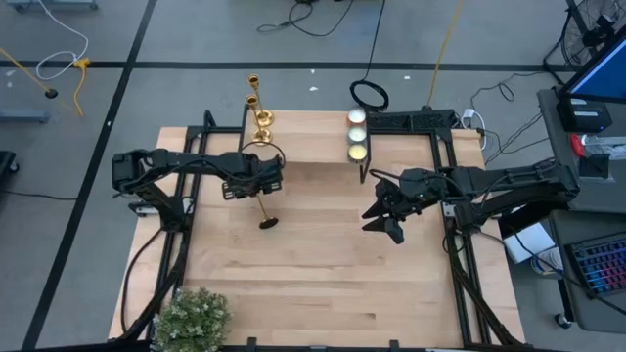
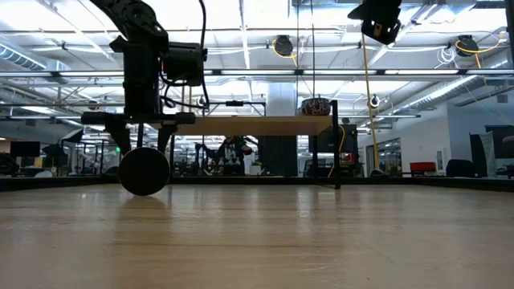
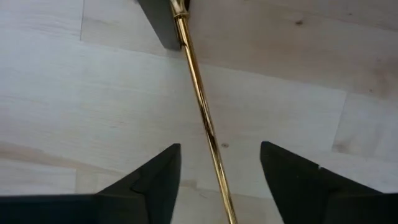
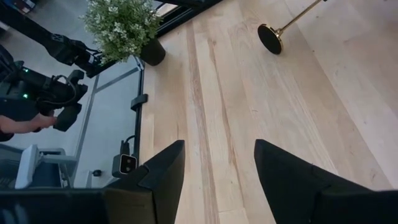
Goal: Pick & Place candle stick holders
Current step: Put the gold candle holder on the shelf aligned with the other gold candle holders
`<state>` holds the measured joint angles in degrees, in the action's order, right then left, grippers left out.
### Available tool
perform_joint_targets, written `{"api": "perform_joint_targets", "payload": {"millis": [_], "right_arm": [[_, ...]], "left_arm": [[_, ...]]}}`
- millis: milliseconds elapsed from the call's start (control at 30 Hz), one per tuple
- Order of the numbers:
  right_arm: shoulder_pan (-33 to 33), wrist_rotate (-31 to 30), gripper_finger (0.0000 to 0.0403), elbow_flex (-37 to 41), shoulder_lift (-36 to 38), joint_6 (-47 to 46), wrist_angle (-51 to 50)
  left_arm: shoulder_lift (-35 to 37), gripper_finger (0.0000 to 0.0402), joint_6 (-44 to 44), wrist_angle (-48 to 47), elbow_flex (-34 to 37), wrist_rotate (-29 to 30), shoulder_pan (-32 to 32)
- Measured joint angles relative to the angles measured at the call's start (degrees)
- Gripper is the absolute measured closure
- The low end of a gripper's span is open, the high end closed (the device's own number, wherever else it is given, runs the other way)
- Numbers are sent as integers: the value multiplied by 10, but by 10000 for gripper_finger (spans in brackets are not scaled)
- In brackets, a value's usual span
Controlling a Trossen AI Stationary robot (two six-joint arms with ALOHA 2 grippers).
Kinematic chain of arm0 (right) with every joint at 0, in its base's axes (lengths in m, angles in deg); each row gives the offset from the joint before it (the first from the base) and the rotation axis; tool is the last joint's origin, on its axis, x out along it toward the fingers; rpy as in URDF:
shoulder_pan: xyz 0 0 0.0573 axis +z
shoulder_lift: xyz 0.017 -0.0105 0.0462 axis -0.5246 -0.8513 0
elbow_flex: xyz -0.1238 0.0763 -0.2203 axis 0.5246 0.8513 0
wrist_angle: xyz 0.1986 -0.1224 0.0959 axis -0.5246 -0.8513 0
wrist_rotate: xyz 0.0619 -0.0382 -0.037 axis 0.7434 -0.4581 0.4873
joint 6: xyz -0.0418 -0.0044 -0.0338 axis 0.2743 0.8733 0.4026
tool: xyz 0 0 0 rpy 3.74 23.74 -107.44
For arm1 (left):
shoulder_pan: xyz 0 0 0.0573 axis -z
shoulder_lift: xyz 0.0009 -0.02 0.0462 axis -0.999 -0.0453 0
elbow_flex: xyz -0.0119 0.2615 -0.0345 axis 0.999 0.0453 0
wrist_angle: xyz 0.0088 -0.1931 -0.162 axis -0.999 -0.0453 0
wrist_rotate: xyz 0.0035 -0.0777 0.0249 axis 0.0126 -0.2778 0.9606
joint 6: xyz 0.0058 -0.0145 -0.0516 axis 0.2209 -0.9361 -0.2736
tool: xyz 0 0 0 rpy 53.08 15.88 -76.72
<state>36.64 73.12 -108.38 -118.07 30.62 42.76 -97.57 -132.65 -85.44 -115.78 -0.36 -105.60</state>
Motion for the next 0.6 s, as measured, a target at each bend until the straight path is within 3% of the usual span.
{"api": "perform_joint_targets", "payload": {"millis": [300,433,600], "right_arm": [[0,0,215,0,0,2,0],[0,0,218,0,0,2,0],[0,0,218,0,0,-2,0]], "left_arm": [[-2,252,-10,6,1,12,33],[-2,252,-13,13,1,34,61],[-2,219,-65,-10,1,39,90]]}}
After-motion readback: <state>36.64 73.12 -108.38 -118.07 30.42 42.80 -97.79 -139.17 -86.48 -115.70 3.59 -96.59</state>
